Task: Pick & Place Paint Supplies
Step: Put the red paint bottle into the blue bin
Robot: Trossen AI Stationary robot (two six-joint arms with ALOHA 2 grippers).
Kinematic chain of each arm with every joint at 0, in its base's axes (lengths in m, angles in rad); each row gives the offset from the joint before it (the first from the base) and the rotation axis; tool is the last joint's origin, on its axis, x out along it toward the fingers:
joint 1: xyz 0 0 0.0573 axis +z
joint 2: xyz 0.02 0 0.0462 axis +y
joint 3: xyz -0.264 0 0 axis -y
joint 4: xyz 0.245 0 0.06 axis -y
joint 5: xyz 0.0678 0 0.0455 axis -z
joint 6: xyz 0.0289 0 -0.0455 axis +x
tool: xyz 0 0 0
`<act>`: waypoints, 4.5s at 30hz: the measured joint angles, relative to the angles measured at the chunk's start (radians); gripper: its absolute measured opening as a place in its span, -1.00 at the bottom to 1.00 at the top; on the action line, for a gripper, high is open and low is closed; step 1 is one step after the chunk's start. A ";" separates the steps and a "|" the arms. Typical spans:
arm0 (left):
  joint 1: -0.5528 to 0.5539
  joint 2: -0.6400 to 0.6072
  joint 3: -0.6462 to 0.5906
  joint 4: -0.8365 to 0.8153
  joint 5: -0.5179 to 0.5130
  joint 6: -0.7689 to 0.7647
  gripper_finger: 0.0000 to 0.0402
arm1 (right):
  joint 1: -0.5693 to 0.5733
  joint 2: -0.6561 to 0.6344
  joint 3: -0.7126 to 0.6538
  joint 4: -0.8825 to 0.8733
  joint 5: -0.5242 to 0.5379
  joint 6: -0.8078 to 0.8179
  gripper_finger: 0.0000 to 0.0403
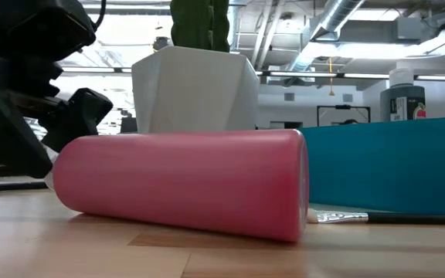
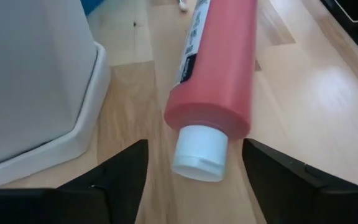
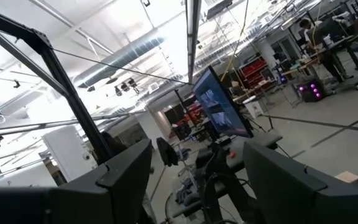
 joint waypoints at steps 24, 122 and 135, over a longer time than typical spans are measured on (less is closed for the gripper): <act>0.041 0.000 0.000 -0.010 0.079 0.022 -0.10 | 0.025 0.000 0.000 0.003 -0.012 0.005 0.24; 0.034 -0.454 0.323 -1.045 -0.042 -0.166 -0.18 | 0.071 0.033 0.000 0.120 -0.012 -0.105 0.24; 0.034 -0.454 0.323 -1.030 -0.042 -0.196 0.60 | 0.072 0.033 0.000 0.117 -0.014 -0.105 0.24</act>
